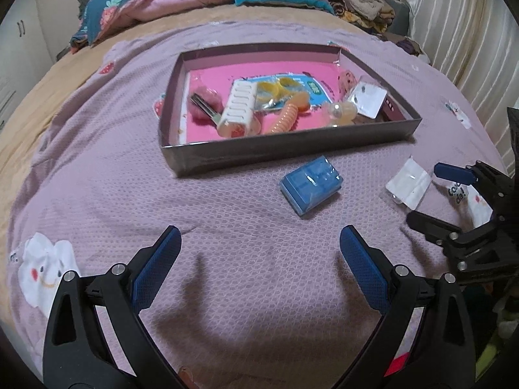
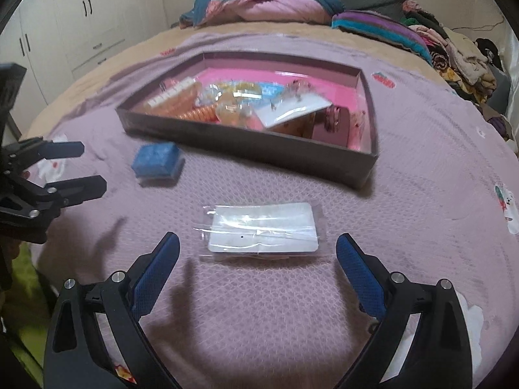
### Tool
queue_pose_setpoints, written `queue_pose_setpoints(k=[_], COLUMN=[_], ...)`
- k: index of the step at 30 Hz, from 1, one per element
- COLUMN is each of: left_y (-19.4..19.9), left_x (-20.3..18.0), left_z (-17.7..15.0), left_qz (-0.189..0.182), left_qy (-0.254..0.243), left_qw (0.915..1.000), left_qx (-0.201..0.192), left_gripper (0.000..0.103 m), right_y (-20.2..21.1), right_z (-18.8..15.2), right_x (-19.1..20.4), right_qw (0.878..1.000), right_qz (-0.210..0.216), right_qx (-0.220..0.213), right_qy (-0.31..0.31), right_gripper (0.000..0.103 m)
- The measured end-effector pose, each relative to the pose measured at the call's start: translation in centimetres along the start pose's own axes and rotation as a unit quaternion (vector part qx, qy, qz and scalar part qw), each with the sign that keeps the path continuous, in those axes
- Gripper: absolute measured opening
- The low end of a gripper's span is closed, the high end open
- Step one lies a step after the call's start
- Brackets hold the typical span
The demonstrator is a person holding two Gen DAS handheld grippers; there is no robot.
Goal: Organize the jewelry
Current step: 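Withdraw both tools from the box toward the last items, then grasp the blue plastic case with the left tool while the right tool grasps the clear bag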
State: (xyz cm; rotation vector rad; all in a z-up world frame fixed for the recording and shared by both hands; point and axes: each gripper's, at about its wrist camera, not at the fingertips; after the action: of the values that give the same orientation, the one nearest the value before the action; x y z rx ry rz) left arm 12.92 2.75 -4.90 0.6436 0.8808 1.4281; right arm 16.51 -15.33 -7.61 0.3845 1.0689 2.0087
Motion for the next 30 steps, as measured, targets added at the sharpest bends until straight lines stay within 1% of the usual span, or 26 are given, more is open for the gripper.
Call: queue_pose_setpoints(k=[3,7,10,16,18,20,21,23,24,25,30], left_y=[-0.7,-1.8,-2.6,-3.4,-3.7,-4.1,-4.2,-4.6,-4.6,-4.7,-4.2], left_x=[-0.3,-0.9,-1.5,-3.2,-3.6,-4.0,-4.1,-4.5,-4.7,-4.9,-5.1], left_z=[0.2,0.7,1.3,2.1,2.3,2.4,2.4,2.2,2.0,1.8,1.6], left_qz=[-0.004,-0.012,-0.021,-0.036,-0.038,-0.040,-0.041,-0.046,-0.045,-0.041,-0.038], left_qy=[-0.006,-0.013,-0.019,-0.040,-0.046,-0.051,-0.053,-0.059,-0.065,-0.070,-0.074], left_qw=[1.0000,0.9998,0.9995,0.9985,0.9982,0.9979,0.9977,0.9970,0.9967,0.9965,0.9964], left_qx=[0.004,0.009,0.012,0.005,0.005,0.008,0.010,0.018,0.019,0.018,0.012], left_gripper=[0.092,0.092,0.092,0.091,0.084,0.070,0.067,0.054,0.051,0.046,0.045], right_y=[-1.0,-1.7,-1.6,-0.7,-0.2,0.3,0.6,1.3,1.8,2.1,4.1], right_z=[0.1,-0.1,-0.2,-0.8,-1.1,-1.4,-1.5,-1.6,-1.7,-1.8,-1.9], right_x=[-0.1,-0.7,-1.2,-1.7,-2.2,-2.6,-2.8,-3.3,-3.5,-3.7,-4.1], right_qw=[1.000,1.000,1.000,1.000,0.999,0.999,0.999,0.998,0.998,0.997,0.996], right_qz=[-0.008,-0.002,0.003,0.012,0.014,0.016,0.018,0.020,0.021,0.022,0.030], right_qx=[0.006,0.003,-0.003,-0.011,-0.013,-0.014,-0.015,-0.020,-0.024,-0.027,-0.045], right_qy=[0.004,-0.007,-0.011,-0.018,-0.028,-0.039,-0.046,-0.056,-0.061,-0.063,-0.077], right_gripper=[0.097,0.096,0.091,0.086,0.085,0.084,0.084,0.084,0.084,0.084,0.084])
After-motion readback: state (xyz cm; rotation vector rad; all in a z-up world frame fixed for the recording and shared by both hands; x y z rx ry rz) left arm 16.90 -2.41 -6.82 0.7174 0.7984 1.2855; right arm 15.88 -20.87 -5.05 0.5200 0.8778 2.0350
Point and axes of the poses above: each gripper's, at about its wrist camera, not at the fingertips, and y roughly against the way its jaws point, x to its left, z to its top, and after that the axes turned 10 degrees about y, right-handed
